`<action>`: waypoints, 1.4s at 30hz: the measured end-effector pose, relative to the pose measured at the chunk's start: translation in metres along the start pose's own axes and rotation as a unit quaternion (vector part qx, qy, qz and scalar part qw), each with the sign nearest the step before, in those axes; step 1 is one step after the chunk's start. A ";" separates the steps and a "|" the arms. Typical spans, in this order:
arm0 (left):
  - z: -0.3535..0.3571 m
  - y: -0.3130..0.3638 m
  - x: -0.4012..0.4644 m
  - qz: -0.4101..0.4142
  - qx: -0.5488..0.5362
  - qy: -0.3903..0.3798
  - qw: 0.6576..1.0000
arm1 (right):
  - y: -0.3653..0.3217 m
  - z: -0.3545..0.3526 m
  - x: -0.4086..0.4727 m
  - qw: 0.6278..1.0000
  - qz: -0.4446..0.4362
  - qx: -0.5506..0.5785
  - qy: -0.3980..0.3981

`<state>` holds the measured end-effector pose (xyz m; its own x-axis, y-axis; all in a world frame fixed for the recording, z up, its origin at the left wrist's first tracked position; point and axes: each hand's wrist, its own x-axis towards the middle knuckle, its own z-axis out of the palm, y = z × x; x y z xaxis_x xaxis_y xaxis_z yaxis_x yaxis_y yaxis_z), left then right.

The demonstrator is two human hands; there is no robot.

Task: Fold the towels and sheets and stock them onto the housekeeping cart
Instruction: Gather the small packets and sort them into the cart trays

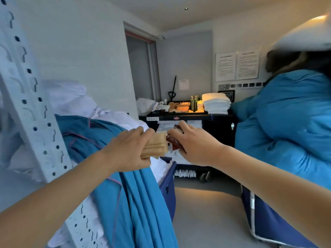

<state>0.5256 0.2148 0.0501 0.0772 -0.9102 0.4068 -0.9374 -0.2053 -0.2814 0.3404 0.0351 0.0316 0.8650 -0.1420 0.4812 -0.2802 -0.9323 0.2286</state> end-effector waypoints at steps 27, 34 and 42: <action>0.292 -0.035 0.470 0.151 -0.164 0.038 0.974 | 0.359 0.167 0.110 0.959 0.240 -0.121 -0.091; 0.339 -0.064 0.546 0.136 -0.198 0.035 0.970 | 0.422 0.214 0.163 0.957 0.249 -0.115 -0.097; 0.396 -0.082 0.644 0.084 -0.206 0.055 0.973 | 0.517 0.298 0.238 0.969 0.229 -0.083 -0.053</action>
<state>0.7865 -0.4967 -0.0090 -0.1043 -0.8700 0.4819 -0.9920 0.1256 0.0121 0.5250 -0.5800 0.0123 0.6704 -0.5692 0.4761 -0.6994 -0.6991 0.1490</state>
